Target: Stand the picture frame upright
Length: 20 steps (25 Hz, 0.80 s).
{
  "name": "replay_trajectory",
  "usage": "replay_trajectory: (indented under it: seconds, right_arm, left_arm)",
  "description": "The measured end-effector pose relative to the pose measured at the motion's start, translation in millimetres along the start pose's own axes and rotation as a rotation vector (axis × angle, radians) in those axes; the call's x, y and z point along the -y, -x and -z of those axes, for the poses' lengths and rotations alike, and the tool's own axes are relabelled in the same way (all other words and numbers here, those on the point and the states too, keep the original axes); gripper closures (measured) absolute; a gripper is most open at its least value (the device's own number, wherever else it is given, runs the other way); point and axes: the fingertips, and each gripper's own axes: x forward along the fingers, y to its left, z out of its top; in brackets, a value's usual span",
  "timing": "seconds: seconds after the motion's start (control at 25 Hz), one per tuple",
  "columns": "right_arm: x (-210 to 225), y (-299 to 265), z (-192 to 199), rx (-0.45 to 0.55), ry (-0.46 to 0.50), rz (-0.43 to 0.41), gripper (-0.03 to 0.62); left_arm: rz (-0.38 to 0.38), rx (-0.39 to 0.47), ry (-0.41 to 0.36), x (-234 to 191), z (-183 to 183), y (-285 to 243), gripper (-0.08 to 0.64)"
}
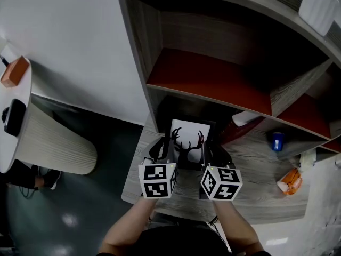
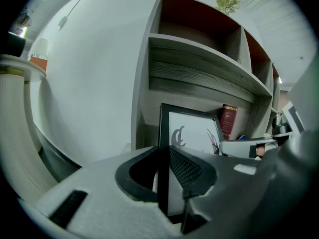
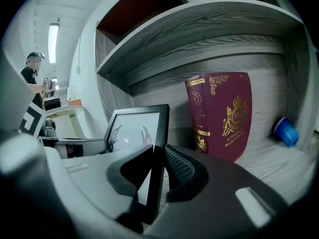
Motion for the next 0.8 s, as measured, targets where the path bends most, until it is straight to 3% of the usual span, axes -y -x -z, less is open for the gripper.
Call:
replay_trajectory:
  seconds: [0.8]
  right_arm:
    - [15, -38, -17, 0.067, -0.008, 0.122, 0.523]
  left_arm:
    - [0.069, 0.066, -0.037, -9, -19, -51, 0.492]
